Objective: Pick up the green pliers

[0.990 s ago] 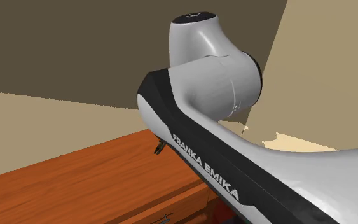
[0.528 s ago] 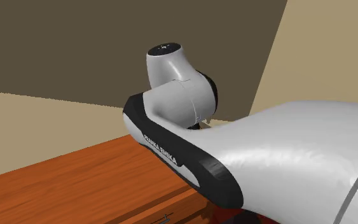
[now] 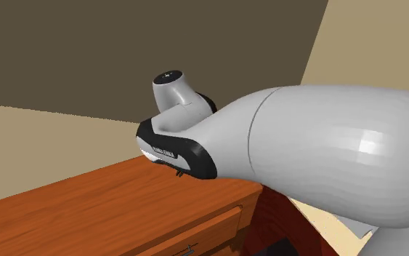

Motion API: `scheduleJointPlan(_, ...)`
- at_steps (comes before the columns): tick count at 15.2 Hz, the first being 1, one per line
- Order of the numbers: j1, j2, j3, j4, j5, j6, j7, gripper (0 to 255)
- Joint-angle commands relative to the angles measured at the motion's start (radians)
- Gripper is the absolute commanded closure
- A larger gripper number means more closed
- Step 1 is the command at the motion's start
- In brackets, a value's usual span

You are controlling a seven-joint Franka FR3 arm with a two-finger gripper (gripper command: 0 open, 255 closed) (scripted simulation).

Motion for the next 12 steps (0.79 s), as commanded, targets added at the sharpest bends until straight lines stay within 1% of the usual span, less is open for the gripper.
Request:
scheduleJointPlan(1,-0.011,0.077,0.006,0.042,-0.032,0.028,0.072,0)
scheduleJointPlan(4,-0.015,0.198,0.008,0.119,-0.083,0.056,0.179,0)
scheduleJointPlan(8,-0.006,0.35,-0.009,0.235,-0.142,0.074,0.301,0)
scheduleJointPlan(12,-0.002,0.377,-0.015,0.214,-0.159,0.119,0.318,0)
